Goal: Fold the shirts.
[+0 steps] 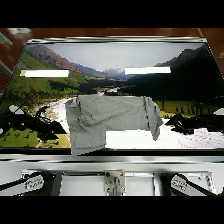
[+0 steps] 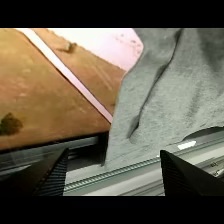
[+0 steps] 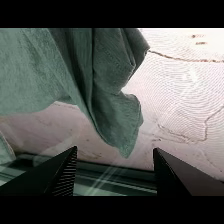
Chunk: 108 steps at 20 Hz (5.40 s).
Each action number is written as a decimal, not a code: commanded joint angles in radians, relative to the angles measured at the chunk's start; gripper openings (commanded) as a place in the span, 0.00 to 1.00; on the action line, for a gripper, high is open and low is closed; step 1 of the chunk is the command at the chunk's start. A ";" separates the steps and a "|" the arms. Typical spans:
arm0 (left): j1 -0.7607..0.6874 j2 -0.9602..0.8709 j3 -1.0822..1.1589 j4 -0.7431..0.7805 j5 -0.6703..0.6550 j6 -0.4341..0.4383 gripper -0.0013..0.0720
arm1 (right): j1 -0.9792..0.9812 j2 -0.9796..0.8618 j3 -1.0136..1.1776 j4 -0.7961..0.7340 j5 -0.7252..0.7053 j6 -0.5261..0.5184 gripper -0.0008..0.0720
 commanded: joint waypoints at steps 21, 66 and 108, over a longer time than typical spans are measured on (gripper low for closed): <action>-0.091 0.005 -0.109 -0.047 0.166 -0.049 0.82 | -0.001 0.000 -0.084 0.072 -0.041 -0.031 0.82; -0.319 -0.348 0.350 -0.322 0.306 -0.016 0.94 | 0.304 -0.069 -0.138 0.133 -0.391 0.070 0.09; -0.155 0.507 0.793 0.290 0.108 -0.195 0.07 | 0.304 0.266 0.695 -0.364 0.094 0.217 0.09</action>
